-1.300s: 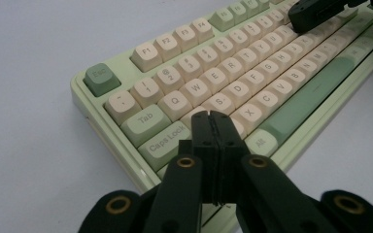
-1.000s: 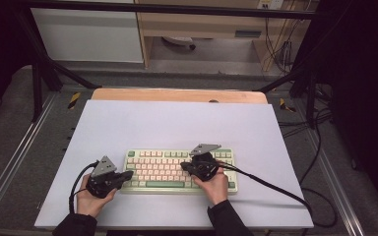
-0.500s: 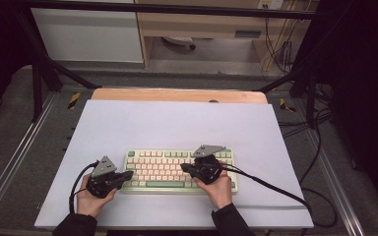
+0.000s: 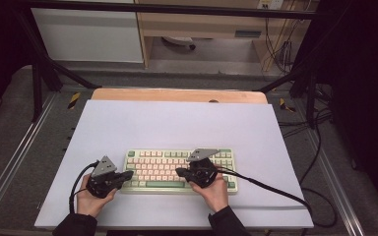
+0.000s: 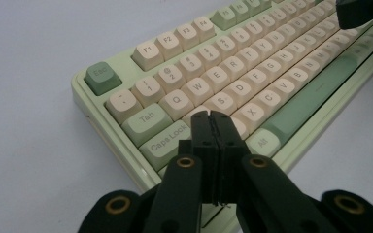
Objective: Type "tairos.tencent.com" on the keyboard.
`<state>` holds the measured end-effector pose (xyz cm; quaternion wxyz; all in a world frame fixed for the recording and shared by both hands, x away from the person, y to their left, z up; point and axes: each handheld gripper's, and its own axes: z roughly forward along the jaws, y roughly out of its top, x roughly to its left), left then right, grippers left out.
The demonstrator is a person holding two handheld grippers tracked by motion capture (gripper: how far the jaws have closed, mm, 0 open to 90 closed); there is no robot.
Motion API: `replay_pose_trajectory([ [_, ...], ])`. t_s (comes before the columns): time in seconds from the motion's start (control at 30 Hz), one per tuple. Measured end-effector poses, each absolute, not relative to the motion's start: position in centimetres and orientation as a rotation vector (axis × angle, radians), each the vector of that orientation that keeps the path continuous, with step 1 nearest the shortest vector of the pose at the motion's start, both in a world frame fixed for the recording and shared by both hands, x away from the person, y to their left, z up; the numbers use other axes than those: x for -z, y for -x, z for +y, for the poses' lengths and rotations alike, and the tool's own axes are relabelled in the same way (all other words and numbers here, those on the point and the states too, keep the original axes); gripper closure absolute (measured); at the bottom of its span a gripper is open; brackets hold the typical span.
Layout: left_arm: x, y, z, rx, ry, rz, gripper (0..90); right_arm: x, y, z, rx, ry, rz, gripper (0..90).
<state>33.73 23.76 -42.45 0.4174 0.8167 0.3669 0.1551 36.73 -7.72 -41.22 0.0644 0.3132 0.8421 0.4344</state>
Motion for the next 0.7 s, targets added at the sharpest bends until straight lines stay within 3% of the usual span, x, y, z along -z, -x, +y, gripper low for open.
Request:
replay_pose_trajectory([
  [0.7,42.5,-33.7,23.8,-0.39,-2.049,0.921,89.0,43.0,-36.9,-7.0,-1.261,-0.951,2.583,90.0],
])
